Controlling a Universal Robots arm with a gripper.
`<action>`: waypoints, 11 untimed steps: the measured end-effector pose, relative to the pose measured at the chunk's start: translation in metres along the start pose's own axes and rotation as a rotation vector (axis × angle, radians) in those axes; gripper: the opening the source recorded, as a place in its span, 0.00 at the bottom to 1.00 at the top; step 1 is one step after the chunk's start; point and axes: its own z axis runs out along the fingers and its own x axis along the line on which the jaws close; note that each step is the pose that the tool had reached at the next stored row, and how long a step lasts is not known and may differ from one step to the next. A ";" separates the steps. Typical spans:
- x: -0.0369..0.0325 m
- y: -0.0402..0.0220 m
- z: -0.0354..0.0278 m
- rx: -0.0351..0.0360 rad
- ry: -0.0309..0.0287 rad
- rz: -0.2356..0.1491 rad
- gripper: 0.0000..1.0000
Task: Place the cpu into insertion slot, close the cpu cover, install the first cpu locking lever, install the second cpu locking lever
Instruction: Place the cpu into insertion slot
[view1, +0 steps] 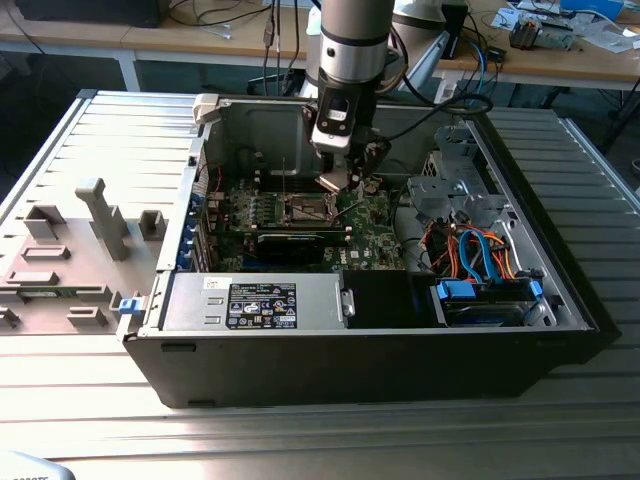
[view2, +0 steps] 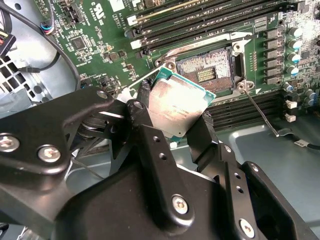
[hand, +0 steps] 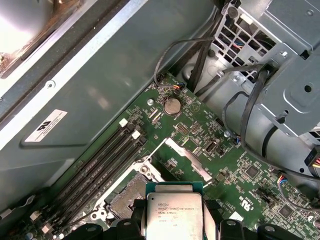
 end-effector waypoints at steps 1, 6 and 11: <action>0.0000 0.0000 0.0001 -0.0001 -0.0003 0.003 0.54; 0.0000 0.0000 0.0003 -0.0003 -0.0011 0.017 0.54; 0.0000 0.0000 0.0005 -0.0005 -0.0018 0.028 0.54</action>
